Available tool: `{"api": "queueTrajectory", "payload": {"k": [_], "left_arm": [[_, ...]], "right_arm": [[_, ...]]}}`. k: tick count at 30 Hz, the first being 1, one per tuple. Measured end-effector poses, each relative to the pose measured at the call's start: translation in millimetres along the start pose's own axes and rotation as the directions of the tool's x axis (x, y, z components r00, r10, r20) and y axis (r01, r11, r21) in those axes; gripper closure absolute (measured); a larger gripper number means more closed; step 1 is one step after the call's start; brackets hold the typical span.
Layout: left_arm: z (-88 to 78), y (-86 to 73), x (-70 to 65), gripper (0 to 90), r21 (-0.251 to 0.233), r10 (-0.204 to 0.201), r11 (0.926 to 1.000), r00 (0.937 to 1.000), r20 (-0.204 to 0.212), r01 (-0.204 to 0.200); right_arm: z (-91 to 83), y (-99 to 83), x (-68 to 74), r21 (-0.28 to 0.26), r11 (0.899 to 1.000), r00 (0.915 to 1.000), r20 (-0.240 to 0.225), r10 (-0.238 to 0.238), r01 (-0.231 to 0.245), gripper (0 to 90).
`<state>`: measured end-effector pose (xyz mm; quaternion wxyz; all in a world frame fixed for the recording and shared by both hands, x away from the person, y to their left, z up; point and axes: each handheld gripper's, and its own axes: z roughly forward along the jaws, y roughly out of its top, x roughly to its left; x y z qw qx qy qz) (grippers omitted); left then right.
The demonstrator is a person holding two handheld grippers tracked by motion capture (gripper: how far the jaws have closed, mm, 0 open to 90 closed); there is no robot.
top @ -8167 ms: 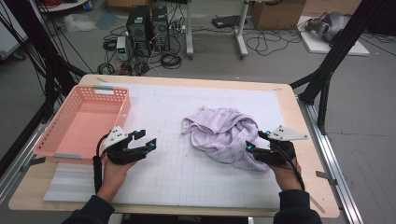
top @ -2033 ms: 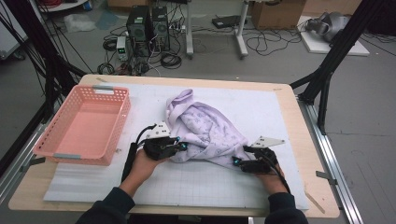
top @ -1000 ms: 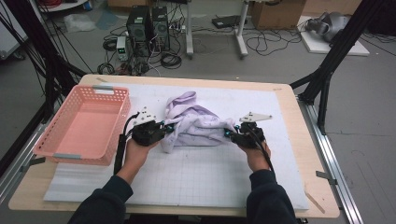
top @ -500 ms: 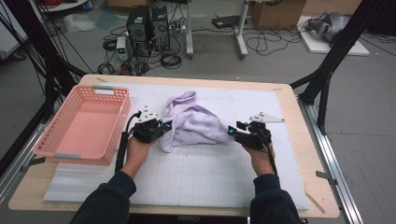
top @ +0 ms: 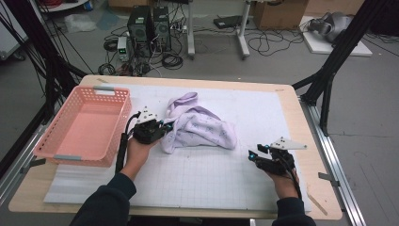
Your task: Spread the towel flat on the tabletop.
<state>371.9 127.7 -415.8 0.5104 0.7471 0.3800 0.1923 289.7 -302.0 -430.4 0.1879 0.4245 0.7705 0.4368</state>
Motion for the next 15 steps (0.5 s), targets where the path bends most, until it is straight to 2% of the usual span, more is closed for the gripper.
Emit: {"api": "queueTrajectory", "payload": {"k": [4, 7, 9, 12, 15], "left_arm": [[-0.1, 0.4, -0.1, 84.6, -0.008, -0.006, 1.0, 1.0, -0.002, 0.006], [-0.5, 0.5, 0.1, 84.6, -0.007, -0.006, 1.0, 1.0, 0.0, 0.006], [-0.7, 0.6, -0.4, 84.6, -0.009, -0.009, 0.9999, 1.0, 0.002, 0.009], [-0.9, 1.0, -1.1, 84.6, -0.01, -0.006, 0.9999, 1.0, 0.005, 0.006], [-1.5, 1.4, -1.6, 84.6, -0.015, -0.008, 0.9999, 0.9999, 0.009, 0.008]], "right_arm": [[4.1, 2.4, 12.7, 0.001, 0.999, 0.9969, -0.07, -0.037, 0.037, 51.5], [8.7, 6.1, 26.4, -0.019, 0.997, 0.9875, -0.135, -0.081, 0.079, 56.7], [17.4, 7.4, 36.1, -0.004, 0.995, 0.9781, -0.185, -0.095, 0.096, 60.2], [38.7, 11.2, 45.8, 0.044, 0.991, 0.9741, -0.196, -0.113, 0.124, 60.5], [61.1, 19.2, 51.9, 0.067, 0.989, 0.9755, -0.187, -0.116, 0.131, 60.9]]}}
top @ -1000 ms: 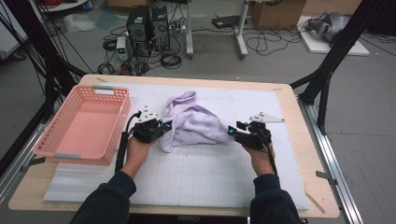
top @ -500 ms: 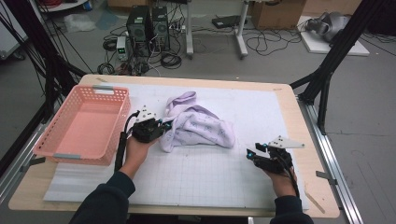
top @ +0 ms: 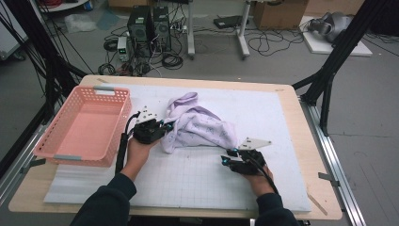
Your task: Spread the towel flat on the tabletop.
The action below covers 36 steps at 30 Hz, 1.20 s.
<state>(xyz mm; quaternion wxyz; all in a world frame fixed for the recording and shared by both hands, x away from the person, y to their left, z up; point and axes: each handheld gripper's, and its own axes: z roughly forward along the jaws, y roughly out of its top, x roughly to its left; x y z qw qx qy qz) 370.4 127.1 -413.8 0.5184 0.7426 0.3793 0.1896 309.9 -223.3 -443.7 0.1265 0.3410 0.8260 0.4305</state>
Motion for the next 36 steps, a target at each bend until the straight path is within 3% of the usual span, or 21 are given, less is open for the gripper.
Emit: {"api": "queueTrajectory", "payload": {"k": [3, 6, 9, 11, 12, 15, 22, 24, 26, 29, 32, 36], "left_arm": [[-0.6, -0.1, 1.0, 84.6, 0.002, 0.003, 1.0, 1.0, 0.003, -0.003], [-0.2, -0.5, 1.0, 84.6, -0.003, -0.003, 1.0, 1.0, 0.008, 0.003], [0.1, -0.7, 1.0, 84.5, 0.0, -0.003, 1.0, 1.0, 0.009, 0.003], [-0.8, -0.6, 1.3, 84.5, 0.004, -0.005, 1.0, 0.9999, 0.015, 0.005], [-1.6, -0.4, 1.3, 84.5, 0.002, -0.004, 1.0, 0.9999, 0.015, 0.004], [-6.4, 1.5, -0.3, 84.5, -0.005, -0.004, 1.0, 0.9995, 0.033, 0.004], [-20.3, 1.4, -14.1, 83.4, 0.007, 0.037, 0.9993, 0.9923, 0.118, -0.038], [-24.6, 1.1, -20.1, 83.4, 0.004, 0.043, 0.999, 0.9855, 0.164, -0.044], [-28.3, -0.2, -26.6, 83.5, 0.011, 0.045, 0.9987, 0.9746, 0.219, -0.049], [-32.0, -3.6, -34.1, 83.0, 0.022, 0.06, 0.9975, 0.9644, 0.258, -0.067], [-31.9, -7.7, -34.6, 83.0, 0.027, 0.045, 0.9982, 0.9639, 0.263, -0.054], [-27.8, -10.2, -35.8, 85.5, 0.029, 0.045, 0.9981, 0.9695, 0.241, -0.054]], "right_arm": [[20.8, 12.9, 1.9, 0.025, 1.0, 0.9998, 0.009, -0.015, 0.015, 60.8], [40.6, 25.3, 1.7, 0.039, 0.999, 0.9972, 0.074, -0.01, 0.007, 52.7], [57.4, 34.2, 0.7, 0.067, 0.998, 0.9931, 0.116, -0.014, 0.006, 53.0], [60.3, 37.5, -0.7, 0.066, 0.998, 0.9919, 0.127, 0.008, -0.016, 66.6], [60.1, 37.9, -1.7, 0.063, 0.998, 0.9923, 0.123, 0.004, -0.012, 81.9], [57.4, 38.5, 2.0, 0.085, 0.996, 0.9952, 0.095, -0.025, 0.016, 85.6], [15.9, 29.4, 16.2, 0.072, 0.993, 0.9957, 0.011, -0.092, 0.091, 85.7], [0.8, 24.4, 18.9, 0.068, 0.993, 0.9951, -0.018, -0.097, 0.098, 85.8], [-14.8, 19.4, 20.5, 0.056, 0.994, 0.9944, -0.054, -0.091, 0.094, 85.7], [-36.9, 11.0, 21.5, 0.052, 0.995, 0.9933, -0.076, -0.086, 0.09, 85.7], [-53.5, 3.9, 18.3, 0.066, 0.994, 0.9947, -0.059, -0.084, 0.088, 85.7], [-65.6, 3.7, 12.5, 0.024, 0.998, 0.9977, -0.037, -0.057, 0.058, 85.7]]}}
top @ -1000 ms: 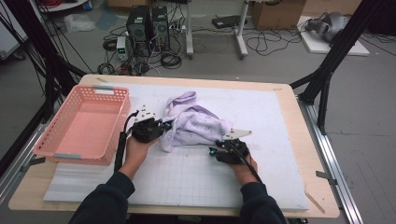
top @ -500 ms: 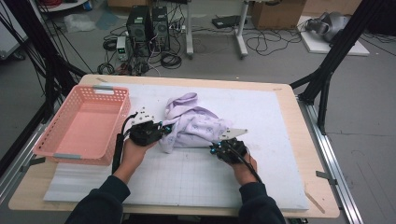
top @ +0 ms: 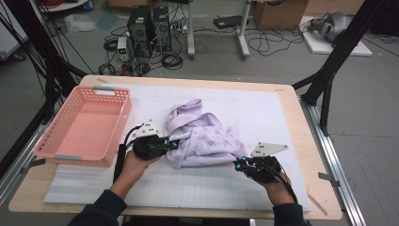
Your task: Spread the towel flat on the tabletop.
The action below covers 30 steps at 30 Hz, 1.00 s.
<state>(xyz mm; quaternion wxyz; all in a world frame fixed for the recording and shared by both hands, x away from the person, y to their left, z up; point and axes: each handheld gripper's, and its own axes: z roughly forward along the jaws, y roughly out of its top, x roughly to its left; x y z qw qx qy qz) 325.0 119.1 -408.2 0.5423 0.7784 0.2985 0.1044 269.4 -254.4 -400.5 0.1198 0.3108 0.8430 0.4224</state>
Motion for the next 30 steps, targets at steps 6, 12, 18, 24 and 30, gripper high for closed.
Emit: {"api": "queueTrajectory", "payload": {"k": [6, 12, 18, 24, 30], "left_arm": [[-8.3, 6.7, 1.8, 85.9, -0.063, -0.035, 0.9973, 0.9992, 0.018, 0.036], [-14.9, 8.2, -1.3, 86.3, -0.062, -0.001, 0.998, 1.0, -0.007, 0.001], [-6.2, -2.0, 8.2, 86.4, 0.006, -0.018, 0.9998, 0.9874, -0.157, 0.019], [1.8, -7.8, 28.0, 86.5, 0.043, -0.012, 0.9987, 0.9502, -0.311, 0.027], [1.6, -14.5, 48.2, 86.5, 0.065, -0.025, 0.9963, 0.913, -0.407, 0.056]], "right_arm": [[-15.6, 8.3, -10.9, -0.063, 0.997, 0.9983, 0.037, 0.045, -0.042, 85.7], [-54.4, 14.3, -24.8, -0.158, 0.983, 0.9879, 0.11, 0.11, -0.092, 85.7], [-53.4, 18.9, -36.7, -0.157, 0.979, 0.9669, 0.199, 0.159, -0.129, 85.6], [-7.7, 5.0, -38.3, -0.123, 0.974, 0.9664, 0.15, 0.209, -0.191, 84.4], [11.9, 0.8, -27.5, -0.11, 0.977, 0.979, 0.065, 0.193, -0.185, 83.6]]}}
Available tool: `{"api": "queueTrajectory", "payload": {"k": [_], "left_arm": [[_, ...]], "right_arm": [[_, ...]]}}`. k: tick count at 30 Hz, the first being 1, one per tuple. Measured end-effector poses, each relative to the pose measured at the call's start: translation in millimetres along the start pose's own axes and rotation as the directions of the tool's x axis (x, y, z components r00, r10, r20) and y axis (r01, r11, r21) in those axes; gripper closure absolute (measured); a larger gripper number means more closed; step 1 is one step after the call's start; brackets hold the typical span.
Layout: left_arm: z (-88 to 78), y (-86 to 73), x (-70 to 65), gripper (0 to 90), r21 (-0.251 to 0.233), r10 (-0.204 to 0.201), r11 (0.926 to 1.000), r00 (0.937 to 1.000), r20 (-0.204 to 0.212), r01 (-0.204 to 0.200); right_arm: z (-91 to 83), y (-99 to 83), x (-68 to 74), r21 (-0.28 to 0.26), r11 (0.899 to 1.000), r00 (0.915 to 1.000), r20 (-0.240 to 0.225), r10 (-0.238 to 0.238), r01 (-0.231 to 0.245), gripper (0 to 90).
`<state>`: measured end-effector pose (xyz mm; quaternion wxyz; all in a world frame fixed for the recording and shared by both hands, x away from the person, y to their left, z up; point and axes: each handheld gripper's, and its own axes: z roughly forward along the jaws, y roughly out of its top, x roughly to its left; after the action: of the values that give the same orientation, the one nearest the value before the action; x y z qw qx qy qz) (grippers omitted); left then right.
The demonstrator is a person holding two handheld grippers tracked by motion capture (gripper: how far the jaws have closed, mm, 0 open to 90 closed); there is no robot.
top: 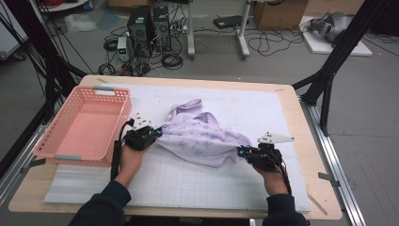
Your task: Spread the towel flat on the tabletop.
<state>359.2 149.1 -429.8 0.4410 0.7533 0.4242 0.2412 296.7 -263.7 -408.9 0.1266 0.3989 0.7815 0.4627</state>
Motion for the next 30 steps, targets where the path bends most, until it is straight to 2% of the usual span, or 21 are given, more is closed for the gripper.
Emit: {"api": "queueTrajectory", "payload": {"k": [1, 3, 4, 6, 8, 10, 14, 18, 21, 23, 26, 30], "left_arm": [[1.0, 0.2, 1.1, 86.5, 0.006, 0.001, 1.0, 0.9999, -0.01, -0.001], [2.0, 0.5, 1.4, 85.1, 0.005, -0.013, 0.9999, 0.9998, -0.015, 0.013], [2.0, 0.6, 0.8, 79.9, 0.0, -0.036, 0.9994, 0.9994, 0.001, 0.036], [0.5, 1.2, -1.7, 64.6, 0.008, -0.056, 0.9984, 0.9976, 0.039, 0.056], [-3.4, 2.2, -4.3, 53.5, 0.01, -0.047, 0.9989, 0.997, 0.061, 0.046], [-8.2, 3.0, -6.1, 46.4, -0.003, -0.055, 0.9984, 0.9951, 0.082, 0.056], [-19.8, 3.7, -6.3, 41.9, -0.03, -0.067, 0.9971, 0.992, 0.107, 0.071], [-34.4, 2.1, -4.9, 41.6, -0.067, -0.054, 0.9957, 0.9896, 0.133, 0.064], [-44.3, -1.6, -3.7, 41.5, -0.095, -0.051, 0.9933, 0.9886, 0.142, 0.065], [-49.4, -5.5, -2.9, 41.5, -0.096, -0.059, 0.9926, 0.9877, 0.144, 0.074], [-58.1, -13.1, -5.0, 42.1, -0.098, -0.061, 0.9923, 0.9873, 0.147, 0.076], [-72.9, -23.7, -11.5, 50.2, -0.103, -0.035, 0.9934, 0.9867, 0.159, 0.052]], "right_arm": [[-0.1, 0.8, 2.7, 0.0, 1.0, 1.0, -0.004, -0.007, 0.007, 82.0], [-1.0, 2.5, 5.2, -0.012, 0.999, 0.9993, -0.003, -0.038, 0.038, 70.0], [-3.0, 2.9, 6.0, -0.022, 0.999, 0.9994, 0.012, -0.031, 0.031, 65.6], [-9.8, 2.3, 4.7, -0.058, 0.998, 0.9991, 0.036, -0.022, 0.024, 56.8], [-17.1, 0.0, 1.3, -0.08, 0.997, 0.9981, 0.059, -0.019, 0.024, 53.7], [-23.0, -4.5, -3.6, -0.087, 0.996, 0.9959, 0.089, -0.017, 0.025, 52.2], [-30.0, -15.4, -13.4, -0.095, 0.996, 0.9918, 0.127, 0.007, 0.005, 50.7], [-32.2, -21.8, -18.6, -0.097, 0.995, 0.9885, 0.149, 0.028, -0.013, 49.5], [-32.4, -23.6, -17.2, -0.095, 0.995, 0.9872, 0.158, 0.023, -0.008, 49.2], [-31.9, -25.6, -15.7, -0.089, 0.996, 0.9866, 0.163, 0.011, 0.003, 49.2], [-32.6, -31.7, -12.6, -0.073, 0.997, 0.9855, 0.168, 0.02, -0.008, 49.2], [-37.7, -39.1, -9.7, -0.065, 0.998, 0.9836, 0.18, 0.016, -0.005, 49.2]]}}
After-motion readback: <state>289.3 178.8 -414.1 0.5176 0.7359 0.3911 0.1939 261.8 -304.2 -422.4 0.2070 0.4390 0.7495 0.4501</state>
